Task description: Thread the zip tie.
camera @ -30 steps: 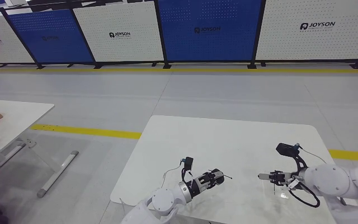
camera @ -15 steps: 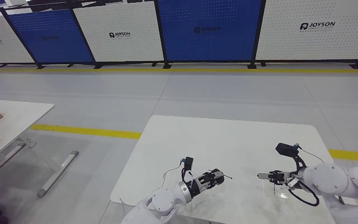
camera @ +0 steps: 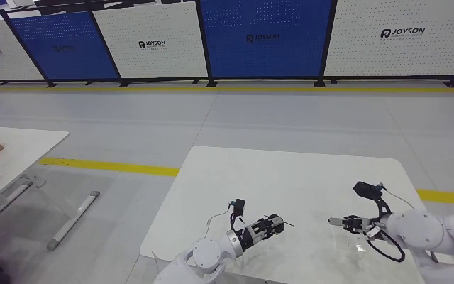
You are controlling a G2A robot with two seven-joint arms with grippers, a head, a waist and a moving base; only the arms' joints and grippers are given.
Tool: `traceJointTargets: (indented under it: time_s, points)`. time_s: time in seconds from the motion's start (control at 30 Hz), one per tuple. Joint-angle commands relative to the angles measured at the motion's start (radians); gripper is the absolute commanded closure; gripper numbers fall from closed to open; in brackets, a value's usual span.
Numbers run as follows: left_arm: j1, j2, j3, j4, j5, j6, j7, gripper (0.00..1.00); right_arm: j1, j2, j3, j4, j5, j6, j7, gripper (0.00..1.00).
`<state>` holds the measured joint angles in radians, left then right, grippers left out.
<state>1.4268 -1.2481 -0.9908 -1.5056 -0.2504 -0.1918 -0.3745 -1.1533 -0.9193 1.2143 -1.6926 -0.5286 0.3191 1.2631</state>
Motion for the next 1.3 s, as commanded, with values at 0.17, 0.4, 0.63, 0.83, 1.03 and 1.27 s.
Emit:
traceJointTargets:
  time_s: [0.17, 0.4, 0.63, 0.83, 1.03, 1.27]
  points:
    - [0.0, 0.0, 0.0, 0.0, 0.0, 0.0, 0.0, 1.0, -0.012, 0.001, 0.013, -0.024, -0.055, 0.021, 0.005, 0.48]
    - [0.0, 0.0, 0.0, 0.0, 0.0, 0.0, 0.0, 1.0, -0.007, -0.008, 0.024, -0.01, -0.117, 0.021, 0.072, 0.65]
    - [0.0, 0.0, 0.0, 0.0, 0.0, 0.0, 0.0, 1.0, 0.011, -0.029, 0.019, 0.008, -0.149, 0.021, 0.105, 0.65]
    - [0.0, 0.0, 0.0, 0.0, 0.0, 0.0, 0.0, 1.0, 0.026, -0.046, -0.002, 0.039, -0.193, 0.021, 0.127, 0.67]
    - [0.0, 0.0, 0.0, 0.0, 0.0, 0.0, 0.0, 1.0, 0.054, -0.059, -0.037, 0.084, -0.206, 0.021, 0.127, 0.73]
    - [0.0, 0.0, 0.0, 0.0, 0.0, 0.0, 0.0, 1.0, 0.085, -0.069, -0.079, 0.13, -0.22, 0.021, 0.127, 0.72]
